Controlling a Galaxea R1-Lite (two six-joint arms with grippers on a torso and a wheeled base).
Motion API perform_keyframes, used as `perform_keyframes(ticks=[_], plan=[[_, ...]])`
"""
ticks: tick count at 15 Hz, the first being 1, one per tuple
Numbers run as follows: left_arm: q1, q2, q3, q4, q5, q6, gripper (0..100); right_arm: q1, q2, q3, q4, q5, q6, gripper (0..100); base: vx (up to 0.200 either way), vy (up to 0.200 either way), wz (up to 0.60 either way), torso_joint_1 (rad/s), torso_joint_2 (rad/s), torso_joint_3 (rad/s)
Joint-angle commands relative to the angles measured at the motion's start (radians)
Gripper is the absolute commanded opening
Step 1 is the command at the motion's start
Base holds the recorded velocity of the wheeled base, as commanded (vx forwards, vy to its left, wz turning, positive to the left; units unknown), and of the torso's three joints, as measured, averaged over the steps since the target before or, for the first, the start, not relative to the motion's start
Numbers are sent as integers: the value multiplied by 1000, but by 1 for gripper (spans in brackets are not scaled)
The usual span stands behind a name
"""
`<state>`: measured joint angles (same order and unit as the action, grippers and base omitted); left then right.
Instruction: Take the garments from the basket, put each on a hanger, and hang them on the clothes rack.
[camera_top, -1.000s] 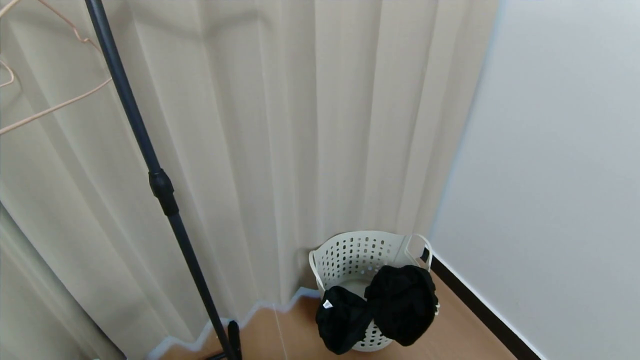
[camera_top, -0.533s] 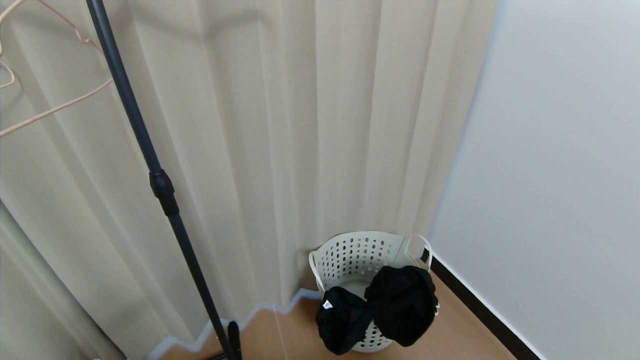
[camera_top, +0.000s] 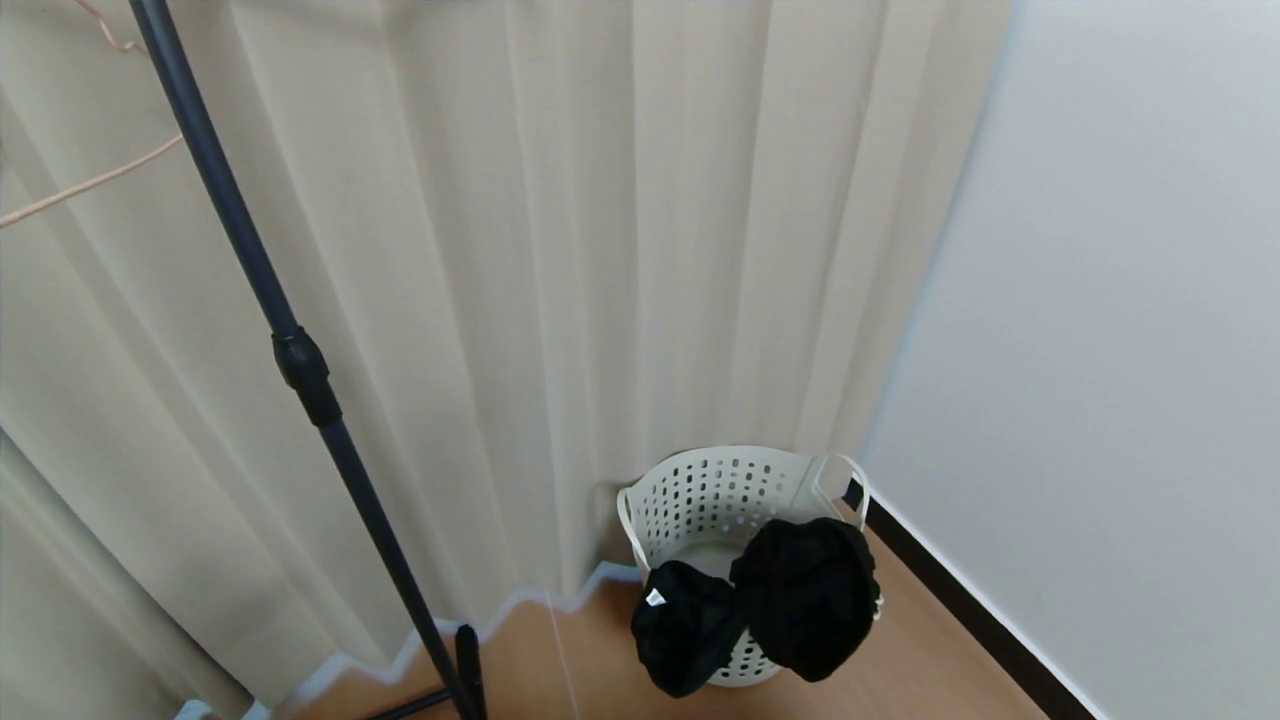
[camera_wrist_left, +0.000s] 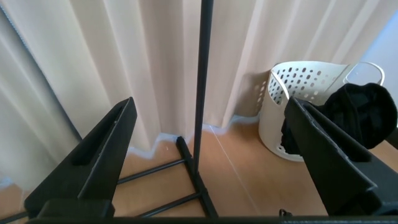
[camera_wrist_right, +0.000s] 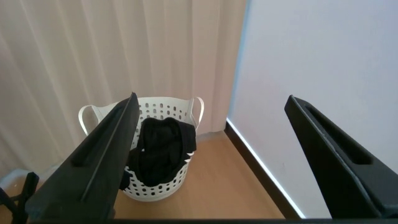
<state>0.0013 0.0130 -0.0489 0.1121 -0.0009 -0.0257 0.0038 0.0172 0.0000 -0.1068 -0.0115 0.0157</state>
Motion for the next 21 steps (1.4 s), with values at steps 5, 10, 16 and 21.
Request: perform_keyframes(ticks=[5, 10, 16, 21], plan=[[-3, 1, 0, 0, 1, 0, 100, 1, -2, 0, -1, 1, -2, 100, 0, 0, 0, 2, 0, -195], [-3, 1, 0, 0, 1, 0, 100, 1, -3, 0, -1, -2, 0, 100, 0, 0, 0, 4, 6, -201], [-3, 1, 0, 0, 1, 0, 100, 1, -5, 0, -2, -5, 1, 100, 0, 0, 0, 3, 3, -198], [-3, 1, 0, 0, 1, 0, 100, 1, -5, 0, -1, -2, -7, 100, 0, 0, 0, 3, -1, -198]])
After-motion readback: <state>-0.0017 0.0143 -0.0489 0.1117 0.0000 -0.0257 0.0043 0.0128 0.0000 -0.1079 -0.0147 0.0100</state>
